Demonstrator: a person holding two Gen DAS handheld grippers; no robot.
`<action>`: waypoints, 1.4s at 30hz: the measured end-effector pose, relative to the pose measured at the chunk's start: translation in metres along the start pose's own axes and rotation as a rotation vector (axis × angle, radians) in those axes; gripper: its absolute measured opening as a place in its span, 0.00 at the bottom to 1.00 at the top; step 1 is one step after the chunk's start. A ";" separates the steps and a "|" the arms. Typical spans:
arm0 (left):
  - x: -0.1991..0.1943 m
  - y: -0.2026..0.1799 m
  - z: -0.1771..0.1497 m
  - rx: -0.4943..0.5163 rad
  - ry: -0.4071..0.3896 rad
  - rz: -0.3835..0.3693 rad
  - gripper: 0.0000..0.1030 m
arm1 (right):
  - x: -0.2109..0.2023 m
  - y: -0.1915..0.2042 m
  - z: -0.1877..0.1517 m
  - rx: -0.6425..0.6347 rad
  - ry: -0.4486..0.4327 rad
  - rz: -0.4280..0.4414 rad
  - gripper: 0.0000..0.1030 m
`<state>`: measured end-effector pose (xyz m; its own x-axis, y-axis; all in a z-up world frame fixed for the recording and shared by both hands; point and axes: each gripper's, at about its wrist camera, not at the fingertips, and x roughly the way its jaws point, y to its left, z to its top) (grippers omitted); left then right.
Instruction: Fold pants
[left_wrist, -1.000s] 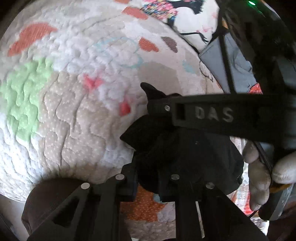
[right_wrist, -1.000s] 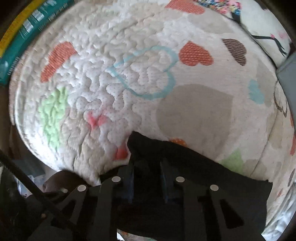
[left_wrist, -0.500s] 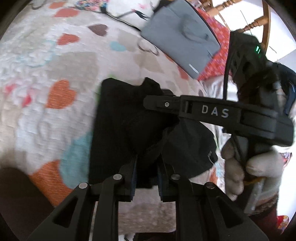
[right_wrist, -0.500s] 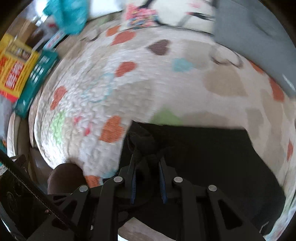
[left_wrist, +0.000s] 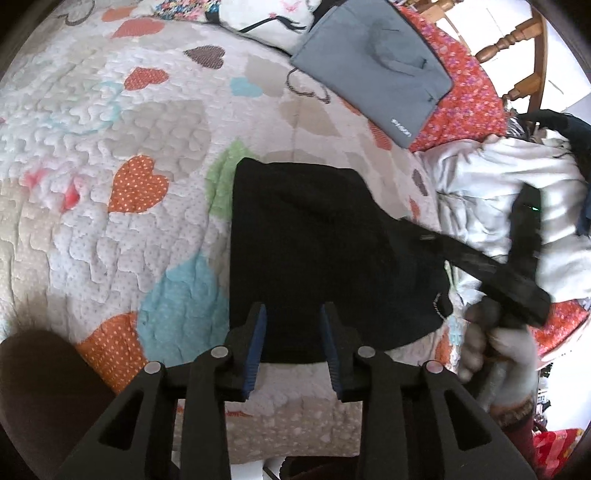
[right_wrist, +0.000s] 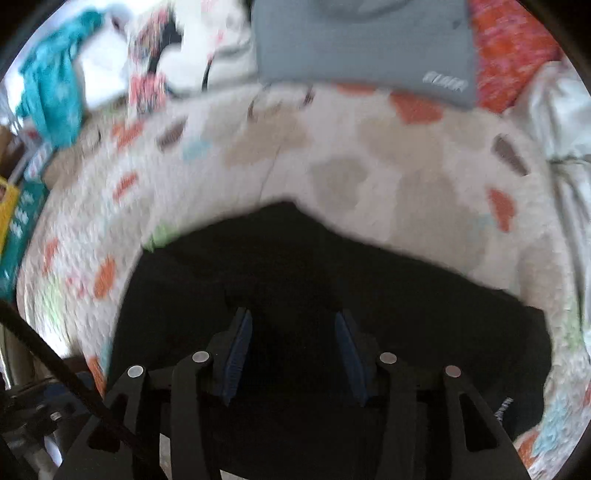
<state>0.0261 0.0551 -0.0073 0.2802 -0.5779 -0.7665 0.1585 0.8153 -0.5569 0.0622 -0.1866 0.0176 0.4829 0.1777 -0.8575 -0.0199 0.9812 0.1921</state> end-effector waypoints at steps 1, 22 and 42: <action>0.002 0.002 0.001 0.003 0.006 0.005 0.28 | -0.007 0.001 0.000 0.014 -0.017 0.057 0.50; 0.010 0.010 -0.007 0.047 0.032 0.044 0.35 | 0.006 -0.003 -0.041 0.178 -0.029 0.272 0.40; 0.015 -0.066 0.022 0.280 0.051 0.074 0.43 | -0.058 -0.098 -0.095 0.475 -0.267 0.045 0.52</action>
<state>0.0410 -0.0063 0.0250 0.2544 -0.5115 -0.8208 0.3966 0.8292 -0.3938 -0.0476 -0.2864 0.0032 0.6977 0.1320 -0.7042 0.3223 0.8200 0.4730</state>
